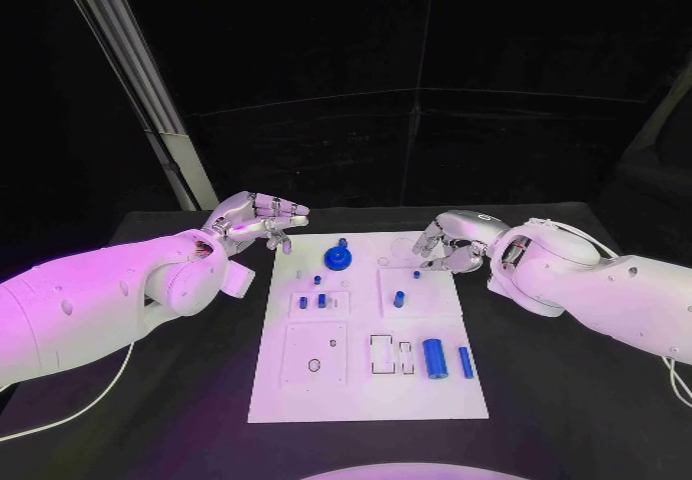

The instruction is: Assemble the parts on the task board

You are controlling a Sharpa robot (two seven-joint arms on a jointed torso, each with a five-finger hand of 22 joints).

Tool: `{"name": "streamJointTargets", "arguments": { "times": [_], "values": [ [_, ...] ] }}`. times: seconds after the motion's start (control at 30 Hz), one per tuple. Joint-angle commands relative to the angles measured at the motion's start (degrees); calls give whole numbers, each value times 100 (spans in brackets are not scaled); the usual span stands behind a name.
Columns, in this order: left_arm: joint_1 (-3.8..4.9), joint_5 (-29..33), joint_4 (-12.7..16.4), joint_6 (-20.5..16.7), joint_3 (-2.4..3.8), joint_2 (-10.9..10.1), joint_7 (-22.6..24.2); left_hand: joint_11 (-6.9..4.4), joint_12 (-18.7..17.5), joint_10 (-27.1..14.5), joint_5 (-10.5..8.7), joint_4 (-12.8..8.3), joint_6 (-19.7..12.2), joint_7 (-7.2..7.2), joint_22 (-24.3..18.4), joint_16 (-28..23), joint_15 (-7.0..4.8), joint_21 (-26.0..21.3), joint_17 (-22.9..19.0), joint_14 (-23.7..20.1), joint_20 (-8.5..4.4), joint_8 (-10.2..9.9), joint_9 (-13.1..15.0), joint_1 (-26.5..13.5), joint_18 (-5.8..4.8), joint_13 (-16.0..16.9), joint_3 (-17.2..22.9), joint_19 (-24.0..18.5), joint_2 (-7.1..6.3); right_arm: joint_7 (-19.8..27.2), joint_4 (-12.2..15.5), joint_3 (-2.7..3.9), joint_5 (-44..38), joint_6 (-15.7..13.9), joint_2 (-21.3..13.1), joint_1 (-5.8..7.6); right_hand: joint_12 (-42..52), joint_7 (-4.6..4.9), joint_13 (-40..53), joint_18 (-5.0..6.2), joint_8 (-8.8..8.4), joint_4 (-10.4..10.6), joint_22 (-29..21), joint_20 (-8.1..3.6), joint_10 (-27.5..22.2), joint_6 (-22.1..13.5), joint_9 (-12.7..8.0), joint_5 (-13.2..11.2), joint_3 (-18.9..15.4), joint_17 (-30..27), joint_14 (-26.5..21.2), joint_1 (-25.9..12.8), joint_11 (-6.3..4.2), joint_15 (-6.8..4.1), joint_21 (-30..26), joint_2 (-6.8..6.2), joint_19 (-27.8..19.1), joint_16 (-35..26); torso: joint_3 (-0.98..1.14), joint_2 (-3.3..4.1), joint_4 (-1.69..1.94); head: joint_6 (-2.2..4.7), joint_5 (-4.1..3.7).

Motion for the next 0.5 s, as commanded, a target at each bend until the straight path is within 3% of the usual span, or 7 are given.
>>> {"name": "streamJointTargets", "arguments": {
  "times": [0.03, 0.2, 0.5],
  "values": [
    [2, 1050, 96, 278, -2, -43, 559, -5, 42, 61, 34, 28, 72, -13, -19, -32, -14, -42, -43, -51, -9, 35, -5, -43, 75, -6, -24, -28, 1, -323, 46, 3, -833, 80, 12, -13, 0, -12, 2, -85, 9, 24, 476, 64, -49, -47, 4, -21, 91, 273, 91, 20, 9, 48, 453, -88, -81, 325, 1, -3, -7, 0, -25],
    [-2, 1120, 175, 267, -6, -80, 625, -10, 57, 76, 38, 27, 91, -17, -31, -57, -18, -59, -98, -76, -13, 48, -5, -36, 75, -8, -23, -28, 9, -350, 86, 3, -903, 200, 47, -68, 28, 13, -3, -137, 9, 54, 1106, 99, -58, -44, 5, -13, 203, 762, 64, 17, 11, 63, 1009, -100, -92, 847, 0, -3, 15, -12, -37],
    [-4, 1149, 269, 250, -7, -112, 674, -11, 64, 82, 40, 27, 94, -15, -38, -68, -19, -67, -122, -87, -15, 51, -7, -34, 75, -9, -22, -28, 14, -384, -15, 2, -931, 380, 202, -145, 35, 37, -5, -214, 8, 59, 1828, 141, -57, -24, 6, -29, 482, 1446, 70, 46, 20, 69, 1632, -107, -57, 1568, 6, 8, -4, -37, -37]
  ]
}}
